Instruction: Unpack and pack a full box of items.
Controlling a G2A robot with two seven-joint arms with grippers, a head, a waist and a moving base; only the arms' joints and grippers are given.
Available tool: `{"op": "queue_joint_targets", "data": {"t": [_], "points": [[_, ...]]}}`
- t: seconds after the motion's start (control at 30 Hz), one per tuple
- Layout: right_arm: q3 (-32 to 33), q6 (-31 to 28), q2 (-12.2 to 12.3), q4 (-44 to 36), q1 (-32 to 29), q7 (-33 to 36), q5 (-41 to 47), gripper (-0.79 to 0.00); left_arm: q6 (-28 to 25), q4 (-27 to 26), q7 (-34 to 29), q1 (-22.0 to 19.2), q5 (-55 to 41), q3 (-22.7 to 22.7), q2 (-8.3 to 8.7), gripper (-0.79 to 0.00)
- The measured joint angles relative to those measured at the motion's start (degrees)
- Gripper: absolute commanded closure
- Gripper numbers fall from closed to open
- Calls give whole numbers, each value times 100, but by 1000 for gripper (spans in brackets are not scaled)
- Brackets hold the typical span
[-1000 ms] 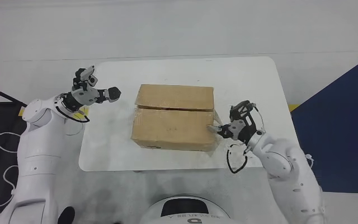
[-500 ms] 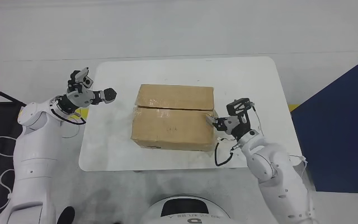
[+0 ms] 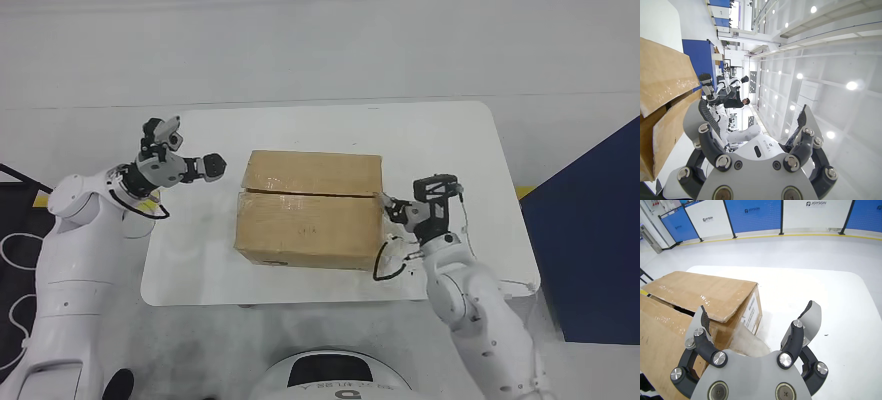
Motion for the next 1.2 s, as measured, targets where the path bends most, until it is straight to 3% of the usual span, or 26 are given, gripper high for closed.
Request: {"op": "queue_joint_targets", "data": {"t": [0.13, 0.23, 0.37, 0.87, 1.03, 1.2], "points": [[513, 28, 29, -187, -483, -209, 346, -785, -6, 1, 2, -32, 97, 56, 9, -785], [760, -83, 68, -25, -571, 241, 218, -785, 5, 8, -2, -50, 109, 78, 15, -785], [286, -366, 86, 273, -185, 1259, -746, -785, 18, -25, 2, -92, 215, 120, 28, -785], [-1467, 724, -198, 502, 787, 1847, -1732, -785, -276, -149, 127, 24, 285, -15, 85, -785], [-1701, 1013, -259, 444, 871, 1721, -1999, -785, -700, -139, 525, 153, 95, -120, 63, -785], [-1266, 1322, -211, -21, 302, 1109, -1952, -785, -923, 198, 1037, 37, 255, 146, 0, -785]]}}
